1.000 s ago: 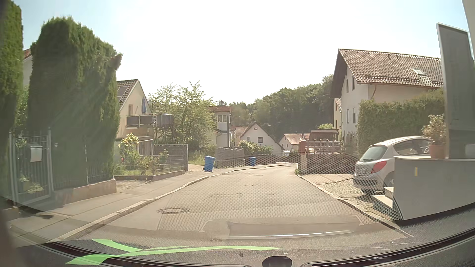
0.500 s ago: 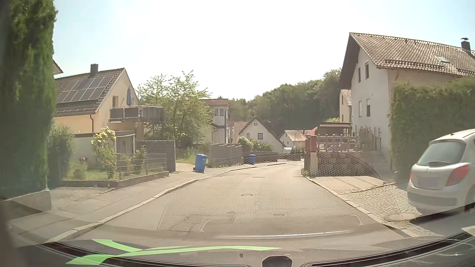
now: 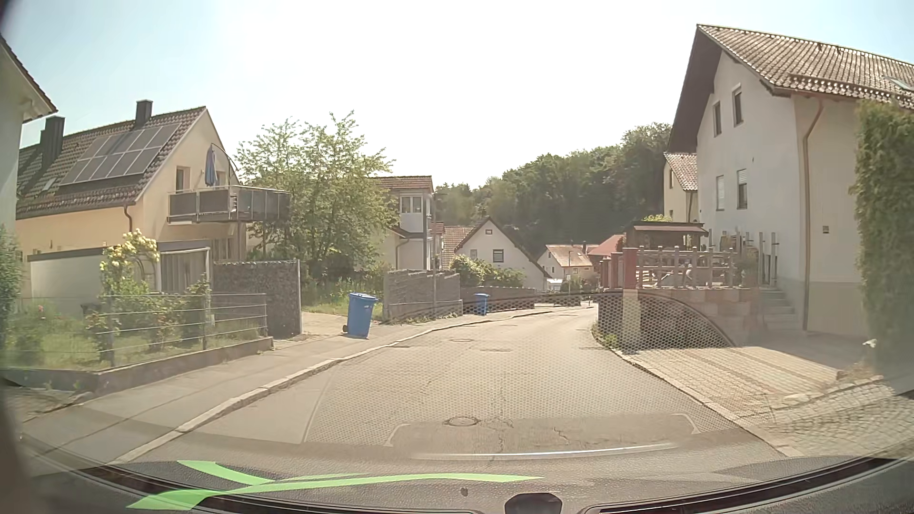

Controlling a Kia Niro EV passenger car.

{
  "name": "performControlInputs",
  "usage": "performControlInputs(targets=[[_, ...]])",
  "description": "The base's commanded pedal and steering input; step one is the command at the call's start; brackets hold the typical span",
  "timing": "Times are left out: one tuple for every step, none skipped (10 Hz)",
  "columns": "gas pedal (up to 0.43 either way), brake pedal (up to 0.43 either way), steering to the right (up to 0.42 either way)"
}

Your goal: Follow the waypoints while adhering to traffic rules and regulations

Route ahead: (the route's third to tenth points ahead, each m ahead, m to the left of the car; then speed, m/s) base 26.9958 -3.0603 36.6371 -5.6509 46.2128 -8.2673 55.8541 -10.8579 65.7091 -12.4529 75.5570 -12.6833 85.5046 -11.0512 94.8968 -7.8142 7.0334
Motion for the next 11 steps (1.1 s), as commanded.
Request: performControlInputs(targets=[[0.000, 0.134, 0.009], [0.000, 0.122, 0.014], [0.000, 0.140, 0.017], [0.000, 0.134, 0.020], [0.000, 0.128, 0.021], [0.000, 0.128, 0.023], [0.000, 0.122, 0.024], [0.000, 0.122, 0.024], [0.000, 0.122, 0.024], [0.000, 0.122, 0.024], [0.000, 0.122, 0.025]])
